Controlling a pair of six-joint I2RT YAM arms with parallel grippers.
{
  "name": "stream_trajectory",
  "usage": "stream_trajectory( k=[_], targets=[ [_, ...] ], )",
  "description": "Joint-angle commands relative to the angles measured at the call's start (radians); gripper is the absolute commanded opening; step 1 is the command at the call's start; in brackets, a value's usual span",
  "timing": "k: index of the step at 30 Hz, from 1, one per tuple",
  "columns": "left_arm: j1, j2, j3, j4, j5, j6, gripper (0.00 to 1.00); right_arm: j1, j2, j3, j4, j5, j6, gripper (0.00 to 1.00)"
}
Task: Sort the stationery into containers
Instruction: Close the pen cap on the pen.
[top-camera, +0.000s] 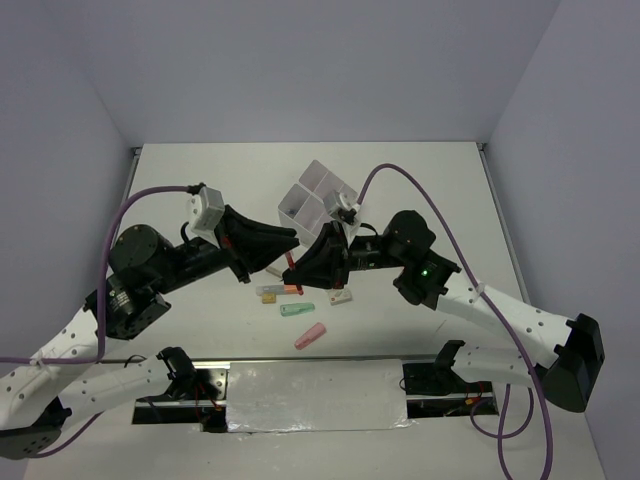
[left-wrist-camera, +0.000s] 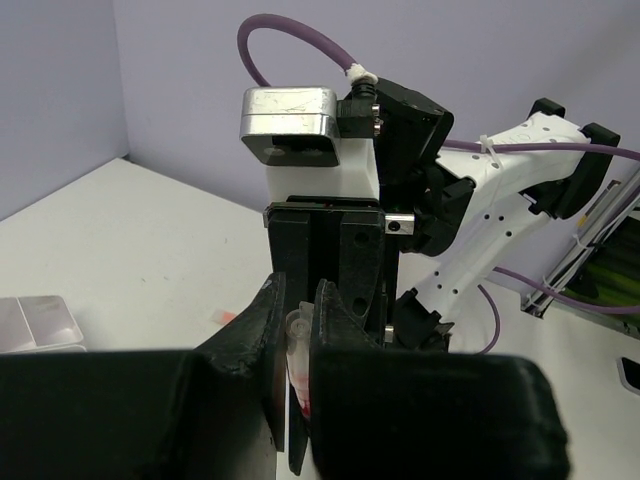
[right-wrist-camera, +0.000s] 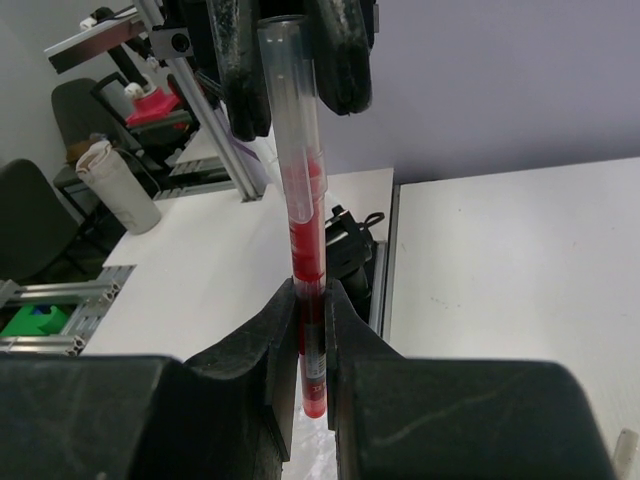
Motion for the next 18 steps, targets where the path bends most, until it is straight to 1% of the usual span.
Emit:
stream_trajectory(
  k=[1, 3, 6, 15, 18],
  targets=[
    [0.001, -0.013, -0.026, 0.014, 0.043, 0.013, 0.0, -0.014, -0.034, 0.047, 0.084, 0.065, 0.075, 0.0],
    [0.0, -0.019, -0.04, 0.046, 0.033, 0.004, 0.0, -0.014, -0.049, 0.029, 0.127, 0.083, 0.093, 0.0],
    [0.001, -0.021, -0.046, 0.051, 0.028, -0.007, 0.0, -0.016, -0.064, 0.023, 0.141, 0.088, 0.084, 0.0],
    [0.001, -0.003, -0.055, 0.054, 0.033, -0.032, 0.0, -0.014, -0.066, 0.069, 0.118, 0.07, 0.024, 0.0],
    [0.0, 0.007, -0.055, 0.046, 0.026, -0.044, 0.0, -0.014, -0.058, 0.095, 0.086, 0.062, -0.005, 0.0]
  ],
)
